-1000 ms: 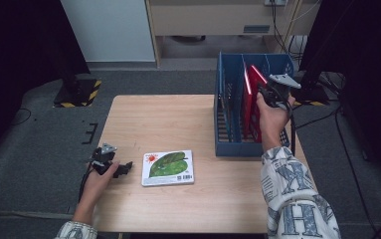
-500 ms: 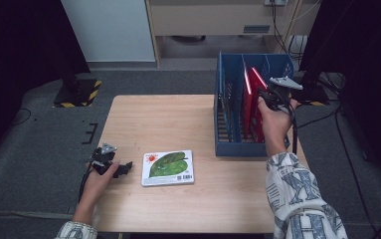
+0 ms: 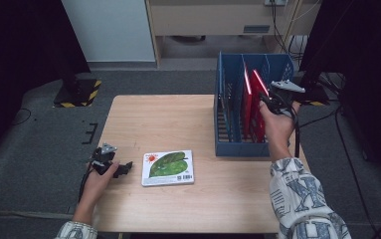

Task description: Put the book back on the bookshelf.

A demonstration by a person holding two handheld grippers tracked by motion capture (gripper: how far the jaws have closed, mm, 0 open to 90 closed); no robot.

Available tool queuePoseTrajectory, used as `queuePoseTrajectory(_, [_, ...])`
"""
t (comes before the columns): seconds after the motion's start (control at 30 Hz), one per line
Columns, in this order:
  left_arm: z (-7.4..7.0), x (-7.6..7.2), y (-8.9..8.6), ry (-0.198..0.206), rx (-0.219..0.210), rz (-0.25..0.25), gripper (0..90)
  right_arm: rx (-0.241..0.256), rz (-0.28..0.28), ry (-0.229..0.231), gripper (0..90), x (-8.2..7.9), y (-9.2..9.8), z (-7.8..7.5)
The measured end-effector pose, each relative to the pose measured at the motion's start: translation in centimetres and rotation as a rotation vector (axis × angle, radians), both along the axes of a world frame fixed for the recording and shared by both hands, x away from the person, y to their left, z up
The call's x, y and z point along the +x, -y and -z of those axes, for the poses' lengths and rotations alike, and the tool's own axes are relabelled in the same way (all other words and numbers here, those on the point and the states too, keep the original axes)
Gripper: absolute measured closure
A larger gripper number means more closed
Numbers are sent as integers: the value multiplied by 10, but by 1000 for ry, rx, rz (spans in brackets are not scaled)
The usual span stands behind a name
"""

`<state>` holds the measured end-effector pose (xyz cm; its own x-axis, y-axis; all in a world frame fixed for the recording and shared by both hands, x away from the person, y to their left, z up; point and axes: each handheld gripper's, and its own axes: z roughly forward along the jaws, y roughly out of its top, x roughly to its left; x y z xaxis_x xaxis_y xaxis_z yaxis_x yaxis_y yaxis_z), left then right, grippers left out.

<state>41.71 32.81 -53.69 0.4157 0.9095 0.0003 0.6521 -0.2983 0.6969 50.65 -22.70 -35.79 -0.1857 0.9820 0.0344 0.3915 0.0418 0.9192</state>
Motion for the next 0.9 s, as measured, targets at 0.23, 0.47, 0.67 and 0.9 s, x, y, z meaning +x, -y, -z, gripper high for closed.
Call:
queuePoseTrajectory(0.23, [0, 0, 0, 0, 0, 0, 0, -2, -11, -17, 756, -4, 0, 0])
queuePoseTrajectory(0.47, [0, 0, 0, 0, 0, 0, 0, 4, -22, -23, 747, -4, 0, -1])
queuePoseTrajectory(0.67, [0, 0, 0, 0, 0, 1, 0, 7, -26, -34, 738, -4, -1, -2])
queuePoseTrajectory(0.9, [0, 0, 0, 0, 0, 1, 0, 15, -24, -34, 734, -2, 0, -8])
